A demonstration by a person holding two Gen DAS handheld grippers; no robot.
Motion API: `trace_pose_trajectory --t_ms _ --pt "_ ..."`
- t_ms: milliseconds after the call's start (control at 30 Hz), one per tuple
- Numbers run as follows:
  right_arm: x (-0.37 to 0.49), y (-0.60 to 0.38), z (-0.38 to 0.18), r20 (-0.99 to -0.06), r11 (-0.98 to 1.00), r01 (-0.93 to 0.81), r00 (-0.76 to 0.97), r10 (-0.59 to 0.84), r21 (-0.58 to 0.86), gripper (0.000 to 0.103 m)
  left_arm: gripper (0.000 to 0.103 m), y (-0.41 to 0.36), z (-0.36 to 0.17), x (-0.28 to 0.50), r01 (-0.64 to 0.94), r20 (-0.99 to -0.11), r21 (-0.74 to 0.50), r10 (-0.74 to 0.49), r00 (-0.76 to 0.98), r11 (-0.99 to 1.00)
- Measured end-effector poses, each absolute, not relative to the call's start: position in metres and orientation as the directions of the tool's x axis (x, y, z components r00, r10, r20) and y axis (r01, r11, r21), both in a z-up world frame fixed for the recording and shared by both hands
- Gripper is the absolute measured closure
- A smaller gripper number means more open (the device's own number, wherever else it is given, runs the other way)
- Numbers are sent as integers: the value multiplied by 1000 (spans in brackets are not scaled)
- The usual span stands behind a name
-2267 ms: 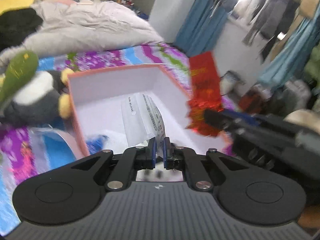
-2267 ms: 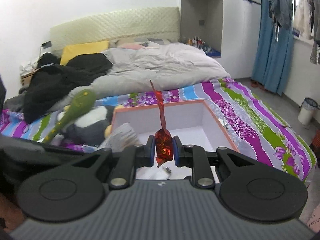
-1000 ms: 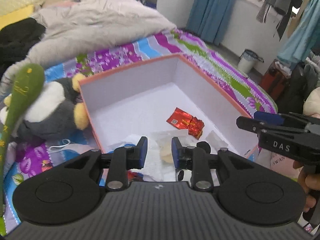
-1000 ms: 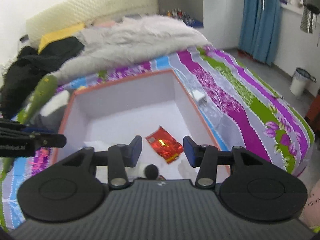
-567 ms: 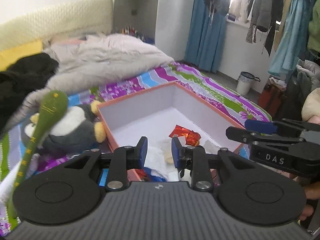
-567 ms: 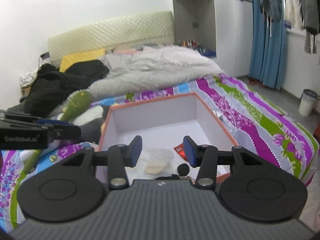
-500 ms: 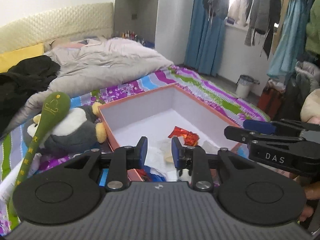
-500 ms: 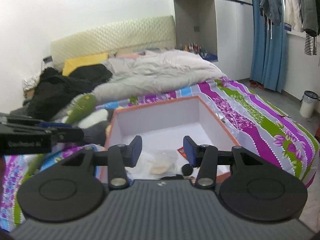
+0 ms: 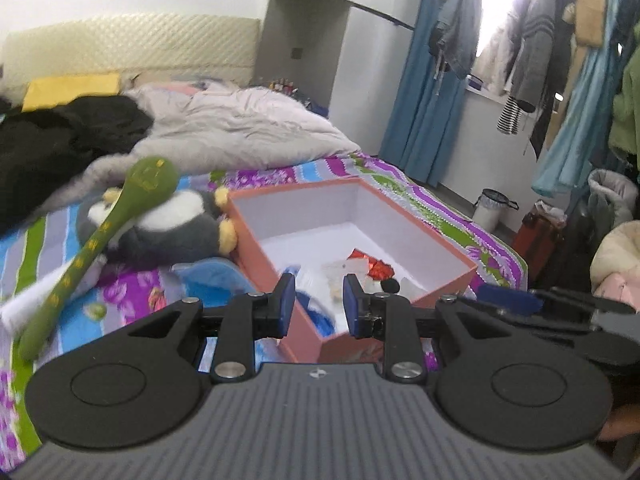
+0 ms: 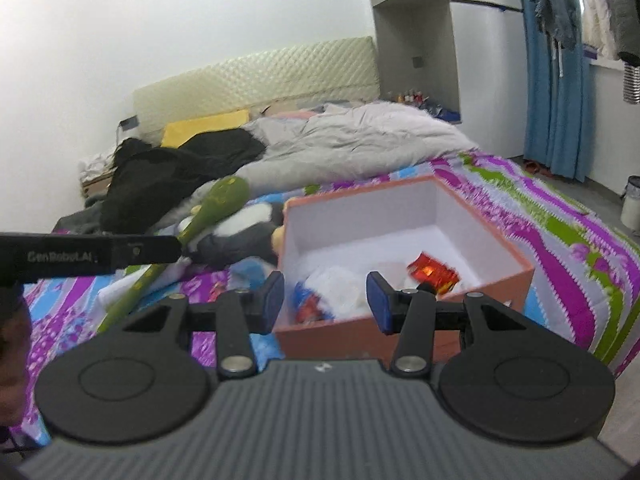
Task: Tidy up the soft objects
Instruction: 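Withdraw both grippers from the pink box, then move both grippers toward the small pink toy and the blue mask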
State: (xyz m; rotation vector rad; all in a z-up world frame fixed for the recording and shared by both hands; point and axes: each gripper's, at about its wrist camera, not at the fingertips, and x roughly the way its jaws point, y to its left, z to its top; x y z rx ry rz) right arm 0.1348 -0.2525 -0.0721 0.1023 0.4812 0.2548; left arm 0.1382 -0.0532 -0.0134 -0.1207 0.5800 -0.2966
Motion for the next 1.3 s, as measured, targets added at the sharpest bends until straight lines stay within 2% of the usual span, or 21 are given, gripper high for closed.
trace_pose_trajectory --t_ms 233,733,800,1300 --pt "110 -229 -90 -486 954 -231 823 296 190 55 73 -31 -26 104 190 -542 -196 -268 796 962" --pt "86 -181 -104 -526 960 -258 804 278 113 55 72 24 -67 59 87 -614 -233 -216 760 969" --pt "88 -176 -105 -529 960 -260 803 274 103 55 62 33 -72 61 74 -615 -244 -213 759 967" --pt "135 -139 -130 -567 954 -297 780 265 39 55 58 62 -126 131 34 -640 -282 -214 738 959"
